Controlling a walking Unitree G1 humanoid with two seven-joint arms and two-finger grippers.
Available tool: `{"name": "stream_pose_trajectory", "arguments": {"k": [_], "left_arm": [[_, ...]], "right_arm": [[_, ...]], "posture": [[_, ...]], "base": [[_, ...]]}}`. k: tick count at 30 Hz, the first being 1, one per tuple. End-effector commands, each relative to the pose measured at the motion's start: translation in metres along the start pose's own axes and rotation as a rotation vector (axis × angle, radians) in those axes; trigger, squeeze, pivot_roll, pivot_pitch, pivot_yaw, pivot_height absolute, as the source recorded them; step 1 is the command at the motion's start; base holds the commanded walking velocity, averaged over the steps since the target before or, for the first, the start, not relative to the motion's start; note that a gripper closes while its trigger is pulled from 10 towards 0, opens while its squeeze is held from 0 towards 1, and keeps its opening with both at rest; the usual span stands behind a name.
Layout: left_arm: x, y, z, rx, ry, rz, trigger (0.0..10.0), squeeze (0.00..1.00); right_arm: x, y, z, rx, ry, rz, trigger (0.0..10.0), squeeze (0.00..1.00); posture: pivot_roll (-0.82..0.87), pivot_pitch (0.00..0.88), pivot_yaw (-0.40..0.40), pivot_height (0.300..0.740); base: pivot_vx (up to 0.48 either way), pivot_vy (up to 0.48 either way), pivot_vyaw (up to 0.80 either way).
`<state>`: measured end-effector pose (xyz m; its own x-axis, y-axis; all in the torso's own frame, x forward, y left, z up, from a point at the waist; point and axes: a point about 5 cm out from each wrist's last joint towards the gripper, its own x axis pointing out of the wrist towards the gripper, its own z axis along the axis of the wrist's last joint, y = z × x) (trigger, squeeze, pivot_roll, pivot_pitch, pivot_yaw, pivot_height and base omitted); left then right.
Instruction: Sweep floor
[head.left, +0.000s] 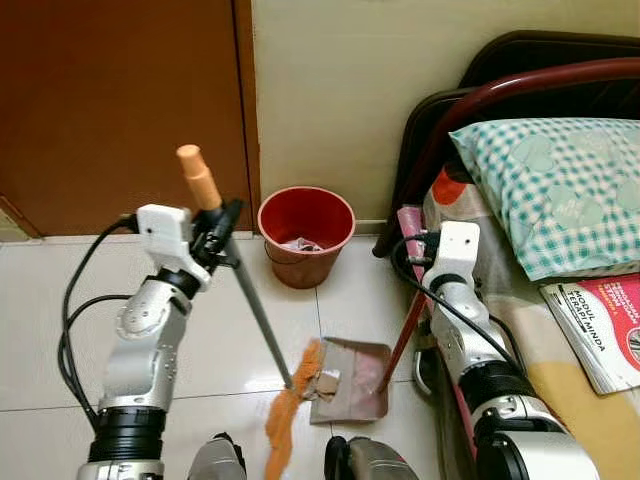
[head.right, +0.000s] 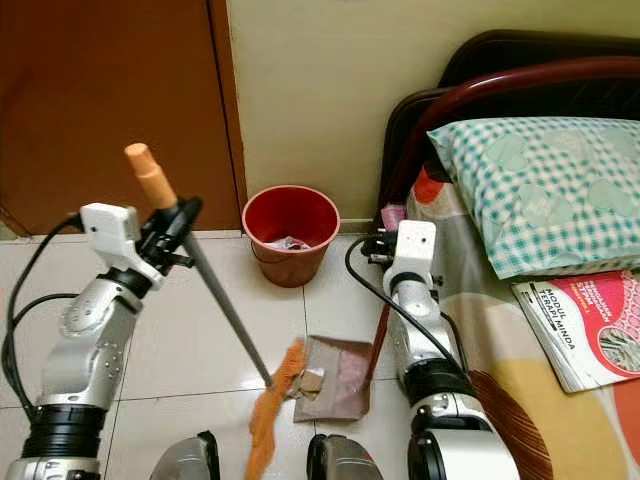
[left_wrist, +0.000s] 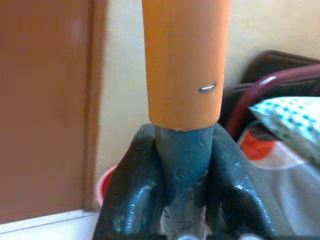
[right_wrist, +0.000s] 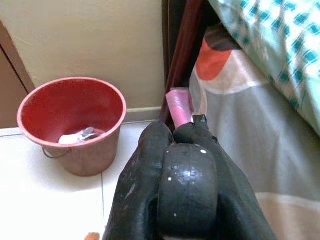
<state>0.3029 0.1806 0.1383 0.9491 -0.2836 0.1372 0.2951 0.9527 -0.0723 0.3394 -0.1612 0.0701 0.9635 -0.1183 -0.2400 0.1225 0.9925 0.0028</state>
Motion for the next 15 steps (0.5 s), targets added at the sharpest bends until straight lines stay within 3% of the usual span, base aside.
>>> {"name": "stream_pose_trajectory", "arguments": {"k": [1, 4, 7, 15], "left_arm": [[-0.010, 0.019, 0.001, 0.084, 0.009, 0.066, 10.0, 0.00], [-0.014, 0.023, -0.002, 0.102, 0.024, 0.079, 10.0, 0.00], [-0.029, 0.033, -0.015, 0.201, 0.098, 0.106, 10.0, 0.00], [-0.040, 0.046, -0.026, 0.298, 0.148, 0.197, 10.0, 0.00]], "right_arm": [[-0.004, -0.003, -0.011, 0.031, 0.043, 0.010, 10.0, 0.00], [-0.005, -0.001, -0.009, 0.043, 0.024, 0.019, 10.0, 0.00], [-0.004, 0.007, 0.004, 0.086, -0.055, 0.070, 10.0, 0.00], [-0.004, 0.007, 0.020, 0.147, -0.130, 0.082, 10.0, 0.00]], "posture": [[0.06, 0.138, -0.101, 0.740], [0.07, 0.136, -0.095, 0.740], [0.07, 0.127, -0.084, 0.740], [0.07, 0.109, -0.083, 0.740]], "base": [[0.000, 0.000, 0.00], [0.000, 0.000, 0.00], [0.000, 0.000, 0.00], [0.000, 0.000, 0.00]]}}
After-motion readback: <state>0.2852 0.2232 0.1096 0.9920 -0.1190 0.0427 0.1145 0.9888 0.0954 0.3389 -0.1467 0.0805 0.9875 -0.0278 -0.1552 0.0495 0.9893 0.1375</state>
